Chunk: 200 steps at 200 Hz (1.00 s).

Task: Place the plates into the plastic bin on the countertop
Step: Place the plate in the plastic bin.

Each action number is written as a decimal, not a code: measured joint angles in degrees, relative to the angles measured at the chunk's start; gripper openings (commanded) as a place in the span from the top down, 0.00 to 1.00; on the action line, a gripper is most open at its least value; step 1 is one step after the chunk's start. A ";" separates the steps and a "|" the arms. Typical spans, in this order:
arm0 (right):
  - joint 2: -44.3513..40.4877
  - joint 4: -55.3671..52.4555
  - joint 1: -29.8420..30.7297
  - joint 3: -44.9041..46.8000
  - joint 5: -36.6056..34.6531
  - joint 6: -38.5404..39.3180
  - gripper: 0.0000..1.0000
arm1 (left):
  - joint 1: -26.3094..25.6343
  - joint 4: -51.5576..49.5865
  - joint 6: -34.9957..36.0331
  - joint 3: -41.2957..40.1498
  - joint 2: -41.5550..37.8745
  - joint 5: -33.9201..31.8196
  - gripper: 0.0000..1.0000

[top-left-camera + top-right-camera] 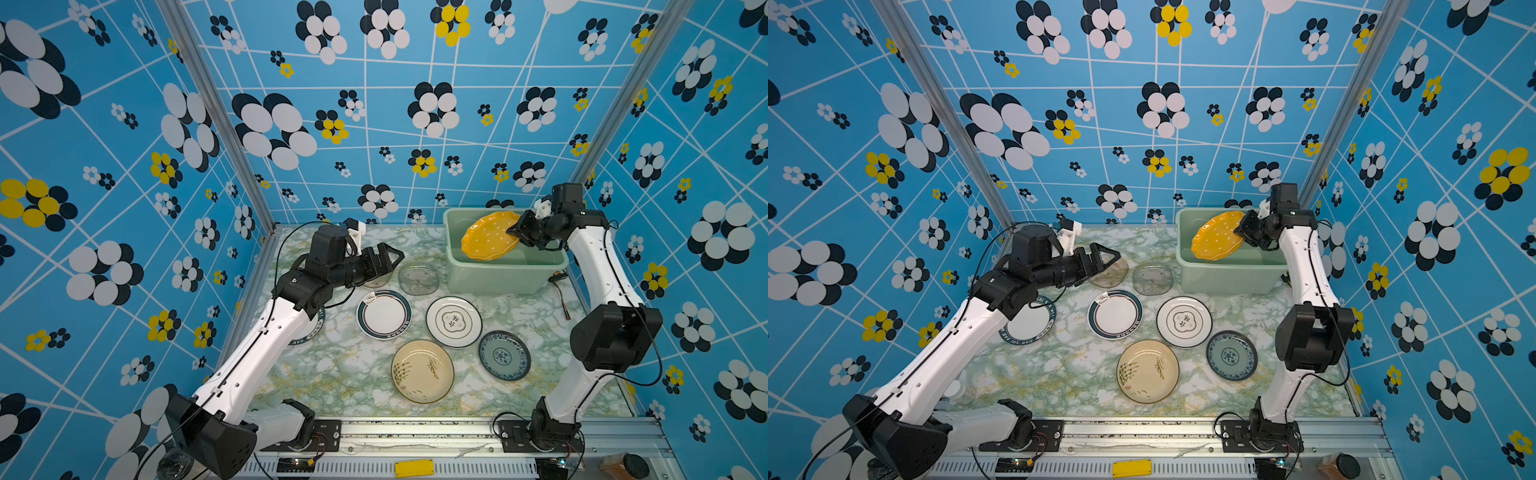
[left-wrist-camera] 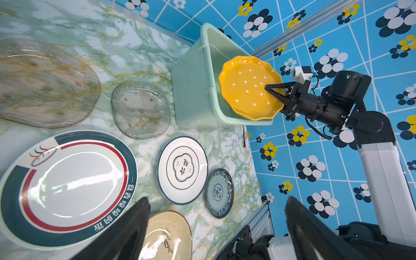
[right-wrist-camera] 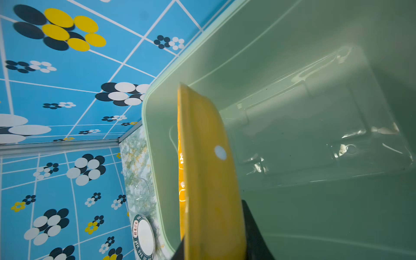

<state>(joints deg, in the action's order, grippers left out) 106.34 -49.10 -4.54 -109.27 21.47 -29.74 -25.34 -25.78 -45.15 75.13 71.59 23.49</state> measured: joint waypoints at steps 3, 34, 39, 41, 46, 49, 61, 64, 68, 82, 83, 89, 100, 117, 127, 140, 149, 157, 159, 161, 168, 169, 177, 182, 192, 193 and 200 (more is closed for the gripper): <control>0.44 0.02 0.00 -0.15 -0.09 0.13 1.00 | 0.00 0.00 0.02 0.00 0.09 0.00 0.05; 4.04 0.20 0.00 -1.11 -0.24 0.85 1.00 | 0.00 -0.02 0.00 0.00 0.83 -0.20 0.05; 4.57 0.24 0.00 -1.25 -0.24 0.92 1.00 | 0.00 -0.04 0.00 0.00 1.01 -0.22 0.05; 4.74 0.24 0.00 -1.27 -0.24 0.94 1.00 | 0.00 -0.02 0.00 0.00 1.07 -0.24 0.05; 5.33 0.28 0.00 -1.46 -0.26 1.09 1.00 | 0.00 -0.02 0.02 0.00 1.22 -0.37 0.05; 5.66 0.33 0.02 -1.51 -0.24 1.09 1.00 | 0.00 -0.04 0.00 0.00 1.33 -0.39 0.05; 7.17 0.44 0.13 -2.10 -0.28 1.60 1.00 | 0.00 -0.04 0.00 0.00 1.79 -0.42 0.05; 7.45 0.48 0.15 -2.27 -0.33 1.75 1.00 | 0.00 -0.04 0.00 0.00 1.90 -0.42 0.05; 8.02 0.50 0.24 -2.49 -0.37 1.95 1.00 | 0.00 -0.07 0.00 0.00 2.08 -0.44 0.05; 9.73 0.59 0.57 -3.37 -0.52 2.62 1.00 | 0.00 -0.20 0.00 0.00 2.67 -0.44 0.05; 9.90 0.63 0.61 -3.50 -0.52 2.64 1.00 | 0.00 -0.22 0.00 0.00 2.71 -0.42 0.05; 10.64 0.63 0.79 -4.00 -0.61 3.06 1.00 | 0.00 -0.26 0.00 0.00 2.97 -0.42 0.05; 12.04 0.85 1.18 -5.07 -0.63 3.80 1.00 | 0.00 -0.59 0.00 0.04 3.43 -0.42 0.05; 14.08 1.38 1.81 -6.32 -0.63 4.96 1.00 | 0.00 -1.05 -0.07 0.42 4.31 -0.42 0.05; 15.13 1.68 2.08 -6.95 -0.61 5.38 1.00 | 0.00 -1.20 -0.02 0.90 4.90 -0.42 0.05; 16.37 2.10 2.34 -7.43 -0.61 6.03 1.00 | 0.00 -1.27 -0.02 1.33 5.51 -0.42 0.05; 17.05 2.19 2.45 -7.48 -0.57 6.47 1.00 | 0.00 -1.42 -0.02 1.62 5.84 -0.42 0.05; 17.55 2.19 2.49 -7.45 -0.42 6.84 1.00 | 0.00 -1.51 -0.02 1.70 5.99 -0.42 0.05; 17.68 2.19 2.49 -7.48 -0.39 6.93 1.00 | 0.00 -1.53 -0.02 1.73 5.99 -0.42 0.05; 17.79 2.19 2.49 -7.45 -0.37 6.97 1.00 | 0.00 -1.64 0.00 1.75 6.03 -0.42 0.05; 18.25 2.21 2.51 -7.45 -0.22 7.17 1.00 | 0.00 -1.75 -0.02 1.81 6.16 -0.42 0.05; 18.32 2.21 2.56 -7.45 -0.20 7.26 1.00 | 0.00 -1.77 -0.02 1.84 6.21 -0.42 0.05; 18.88 2.32 2.60 -7.45 -0.17 7.58 1.00 | 0.00 -1.84 -0.02 1.88 6.36 -0.39 0.05; 19.23 2.47 2.62 -7.45 -0.15 7.80 1.00 | 0.00 -1.90 -0.02 1.88 6.51 -0.39 0.05; 19.91 2.89 2.69 -7.45 -0.04 7.98 1.00 | 0.00 -2.12 -0.04 1.92 6.84 -0.39 0.05; 19.93 2.91 2.69 -7.45 -0.04 8.00 1.00 | 0.00 -2.14 -0.02 1.92 6.86 -0.39 0.05; 20.46 3.37 2.78 -7.41 -0.02 8.09 1.00 | 0.00 -2.27 -0.04 2.01 7.17 -0.39 0.05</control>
<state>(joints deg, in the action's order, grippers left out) 126.80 -45.74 -1.76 -116.68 21.45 -21.65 -25.34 -28.05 -45.19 77.14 78.76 23.09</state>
